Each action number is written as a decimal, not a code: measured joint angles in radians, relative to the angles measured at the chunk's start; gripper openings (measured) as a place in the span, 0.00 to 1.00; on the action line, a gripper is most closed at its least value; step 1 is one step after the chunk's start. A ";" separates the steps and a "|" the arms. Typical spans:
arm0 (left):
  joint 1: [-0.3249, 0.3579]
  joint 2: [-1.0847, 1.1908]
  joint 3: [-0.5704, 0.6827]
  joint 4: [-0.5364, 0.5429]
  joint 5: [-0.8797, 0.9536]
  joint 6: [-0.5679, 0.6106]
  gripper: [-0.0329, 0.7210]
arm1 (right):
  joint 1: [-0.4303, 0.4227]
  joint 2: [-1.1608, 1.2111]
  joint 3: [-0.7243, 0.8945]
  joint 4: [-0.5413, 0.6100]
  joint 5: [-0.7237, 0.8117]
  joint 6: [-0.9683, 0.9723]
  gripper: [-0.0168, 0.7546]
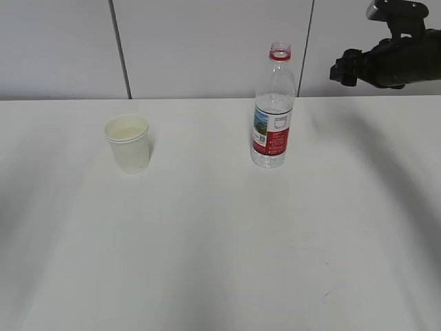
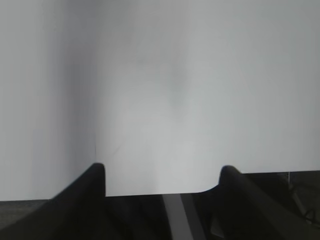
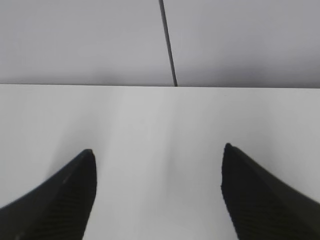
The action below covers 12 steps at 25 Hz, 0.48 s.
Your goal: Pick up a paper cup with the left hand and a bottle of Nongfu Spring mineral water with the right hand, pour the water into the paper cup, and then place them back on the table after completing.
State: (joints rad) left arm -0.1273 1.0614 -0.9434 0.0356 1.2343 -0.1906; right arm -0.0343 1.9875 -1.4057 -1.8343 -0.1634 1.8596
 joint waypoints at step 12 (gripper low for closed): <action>0.000 -0.579 0.282 0.004 -0.109 0.041 0.62 | 0.000 0.000 0.000 0.000 -0.008 0.023 0.76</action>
State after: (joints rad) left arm -0.1273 0.4824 -0.6610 0.0401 1.1254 -0.1494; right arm -0.0343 1.9875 -1.4057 -1.8343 -0.1712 1.8828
